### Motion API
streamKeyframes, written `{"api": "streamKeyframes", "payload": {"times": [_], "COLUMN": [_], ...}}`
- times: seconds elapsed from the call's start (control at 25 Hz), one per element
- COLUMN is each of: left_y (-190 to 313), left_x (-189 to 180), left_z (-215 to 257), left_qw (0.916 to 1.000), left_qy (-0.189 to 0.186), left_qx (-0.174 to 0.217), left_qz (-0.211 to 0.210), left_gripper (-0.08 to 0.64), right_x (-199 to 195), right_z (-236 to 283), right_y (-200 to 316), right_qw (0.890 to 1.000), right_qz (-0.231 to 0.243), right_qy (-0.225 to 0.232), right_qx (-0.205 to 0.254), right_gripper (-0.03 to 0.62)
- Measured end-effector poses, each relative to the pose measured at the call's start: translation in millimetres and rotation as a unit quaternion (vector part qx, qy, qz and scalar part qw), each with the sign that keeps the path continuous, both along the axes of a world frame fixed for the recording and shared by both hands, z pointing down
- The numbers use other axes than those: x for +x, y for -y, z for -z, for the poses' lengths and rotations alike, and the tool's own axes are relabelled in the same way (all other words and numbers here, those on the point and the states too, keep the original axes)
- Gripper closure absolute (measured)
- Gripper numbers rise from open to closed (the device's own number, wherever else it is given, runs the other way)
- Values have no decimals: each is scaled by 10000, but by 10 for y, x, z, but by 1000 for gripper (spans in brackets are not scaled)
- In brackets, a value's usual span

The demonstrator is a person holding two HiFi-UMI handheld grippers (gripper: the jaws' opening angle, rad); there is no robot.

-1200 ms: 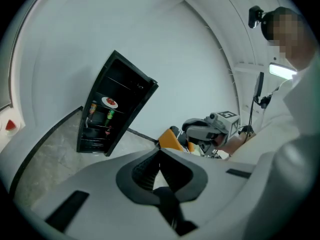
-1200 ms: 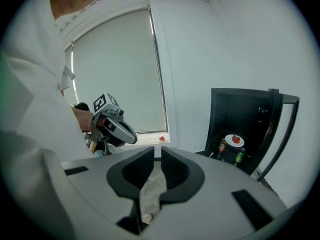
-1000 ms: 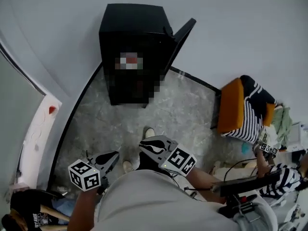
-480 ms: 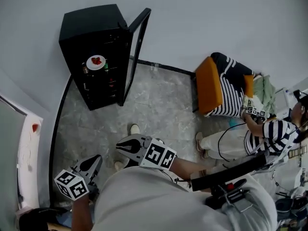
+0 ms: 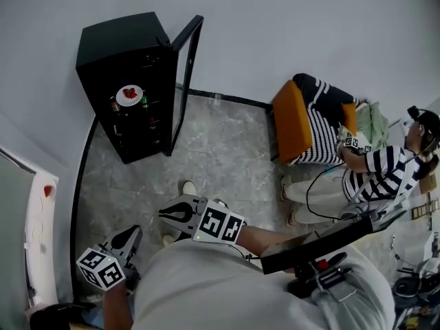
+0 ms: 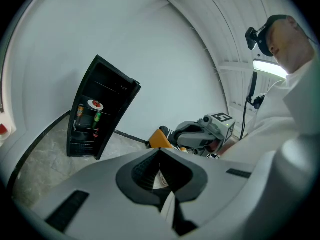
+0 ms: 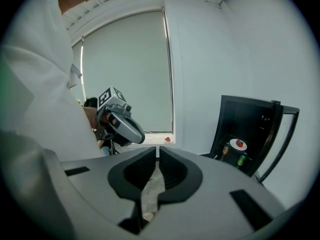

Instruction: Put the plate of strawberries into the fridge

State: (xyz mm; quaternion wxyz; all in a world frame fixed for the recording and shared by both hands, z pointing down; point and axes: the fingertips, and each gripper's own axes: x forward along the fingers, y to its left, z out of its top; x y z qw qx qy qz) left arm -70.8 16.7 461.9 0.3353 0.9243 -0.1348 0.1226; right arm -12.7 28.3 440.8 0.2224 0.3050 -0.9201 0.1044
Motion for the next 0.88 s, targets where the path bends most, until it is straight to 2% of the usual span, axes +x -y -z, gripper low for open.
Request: {"api": "streamKeyframes", "payload": {"times": [0.88], "left_y": [259], "left_x": [167], "left_z": [-195], "left_qw": [9998], "left_qy": [164], "left_qx": [-124], "left_qz": [-21], "left_gripper": [547], "right_x": [196], "right_z": [-57], "right_y": [234], "right_qw": [9999], "right_qz": [-106], "right_qy": [38], "right_qx": [-82], "right_gripper": [558]}}
